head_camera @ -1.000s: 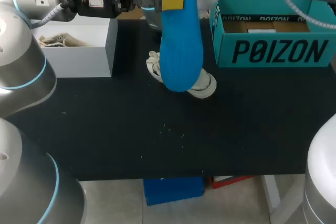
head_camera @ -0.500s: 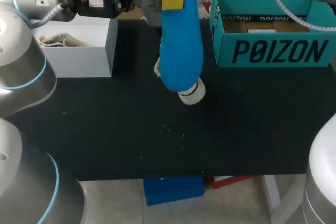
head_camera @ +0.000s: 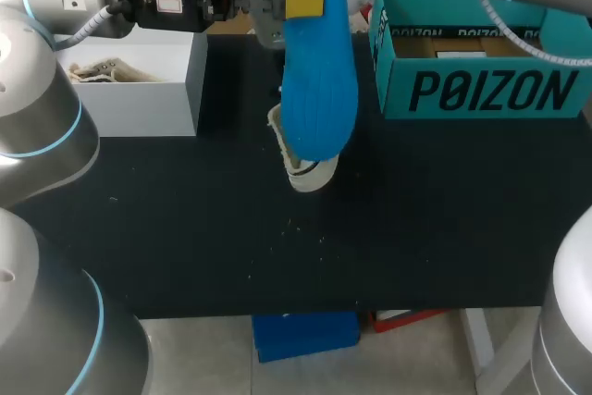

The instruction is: Take the shoe out of the shoebox, open the shoe tongue, remove and reinsert the insole, then place the shoe into the shoebox

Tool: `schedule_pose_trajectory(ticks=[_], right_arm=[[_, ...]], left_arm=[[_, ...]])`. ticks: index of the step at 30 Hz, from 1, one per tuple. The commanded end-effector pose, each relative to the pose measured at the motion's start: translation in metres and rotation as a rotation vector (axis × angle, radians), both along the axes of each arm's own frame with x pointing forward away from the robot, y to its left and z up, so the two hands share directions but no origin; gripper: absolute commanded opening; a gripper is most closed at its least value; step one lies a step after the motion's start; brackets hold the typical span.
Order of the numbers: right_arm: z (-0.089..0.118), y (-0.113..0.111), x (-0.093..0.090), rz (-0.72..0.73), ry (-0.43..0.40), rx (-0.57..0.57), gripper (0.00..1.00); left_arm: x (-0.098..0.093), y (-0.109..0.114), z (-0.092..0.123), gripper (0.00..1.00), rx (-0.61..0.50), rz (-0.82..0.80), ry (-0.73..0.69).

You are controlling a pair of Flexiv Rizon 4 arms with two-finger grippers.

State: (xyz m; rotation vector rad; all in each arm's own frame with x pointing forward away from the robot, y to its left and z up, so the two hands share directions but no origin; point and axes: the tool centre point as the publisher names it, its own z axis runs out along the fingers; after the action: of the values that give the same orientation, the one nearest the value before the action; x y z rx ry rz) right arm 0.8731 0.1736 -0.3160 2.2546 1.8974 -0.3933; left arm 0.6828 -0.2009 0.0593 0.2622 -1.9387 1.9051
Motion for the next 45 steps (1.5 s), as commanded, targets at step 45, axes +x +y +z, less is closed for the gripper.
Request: schedule_pose_trajectory(ticks=[45], right_arm=[[-0.076, 0.027, -0.033, 0.011, 0.001, 0.154, 0.00]], left_arm=[[0.000, -0.002, -0.001, 0.00, 0.001, 0.001, 0.000]])
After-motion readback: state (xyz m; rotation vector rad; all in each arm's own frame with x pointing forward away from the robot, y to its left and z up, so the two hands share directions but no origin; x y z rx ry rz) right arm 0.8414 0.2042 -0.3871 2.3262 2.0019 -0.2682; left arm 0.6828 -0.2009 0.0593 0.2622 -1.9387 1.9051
